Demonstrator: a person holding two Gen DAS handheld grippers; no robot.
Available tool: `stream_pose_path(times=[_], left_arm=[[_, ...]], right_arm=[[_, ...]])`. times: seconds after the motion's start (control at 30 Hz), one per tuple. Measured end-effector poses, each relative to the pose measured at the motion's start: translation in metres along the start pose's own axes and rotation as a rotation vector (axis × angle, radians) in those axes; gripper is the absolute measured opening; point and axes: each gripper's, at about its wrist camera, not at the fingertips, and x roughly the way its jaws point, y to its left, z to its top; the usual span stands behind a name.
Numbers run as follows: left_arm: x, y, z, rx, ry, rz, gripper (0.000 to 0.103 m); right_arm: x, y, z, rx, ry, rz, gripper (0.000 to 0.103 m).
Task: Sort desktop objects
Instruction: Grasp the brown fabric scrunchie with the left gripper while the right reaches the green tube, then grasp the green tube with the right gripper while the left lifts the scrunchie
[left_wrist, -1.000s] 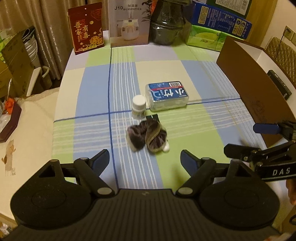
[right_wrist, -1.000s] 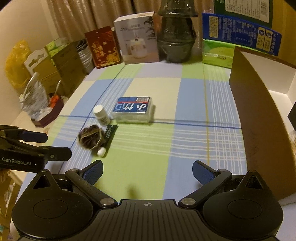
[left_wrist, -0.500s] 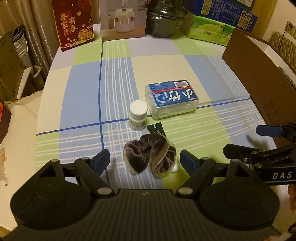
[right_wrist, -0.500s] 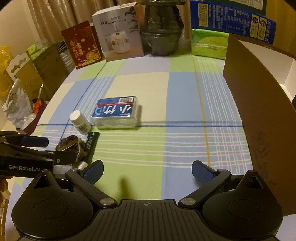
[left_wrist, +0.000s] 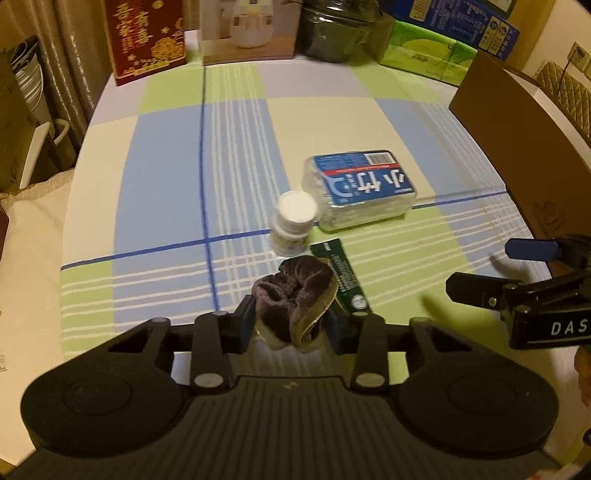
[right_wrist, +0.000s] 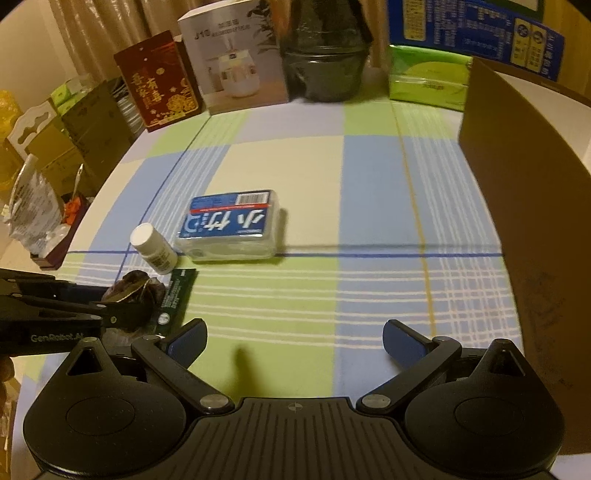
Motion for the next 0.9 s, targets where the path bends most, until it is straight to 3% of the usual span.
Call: stream_pose_path(times=[0.2, 0.3, 0.4, 0.63, 0.8, 0.9], left_arm=[[-0.011, 0.022, -0.007, 0.001, -0.004, 0.060, 0.031], [-0.016, 0.031, -0.011, -0.008, -0.003, 0.075, 0.039], [-0.021, 0.034, -0.014, -0.007, -0.012, 0.081, 0.050], [-0.023, 0.034, -0.015, 0.011, -0.024, 0.100, 0.061], [-0.022, 0.032, -0.012, 0.019, -0.037, 0.100, 0.068], [-0.019, 0.027, -0.008, 0.037, -0.045, 0.101, 0.069]], right_arm=[[0.010, 0.017, 0.004, -0.040, 0.004, 0.043, 0.098], [0.016, 0.027, 0.005, -0.062, 0.010, 0.075, 0.091], [0.023, 0.038, 0.005, -0.090, 0.017, 0.104, 0.083], [0.040, 0.062, 0.003, -0.169, 0.026, 0.152, 0.060], [0.049, 0.078, -0.001, -0.252, 0.001, 0.124, 0.052], [0.051, 0.083, -0.005, -0.323, -0.020, 0.086, 0.035]])
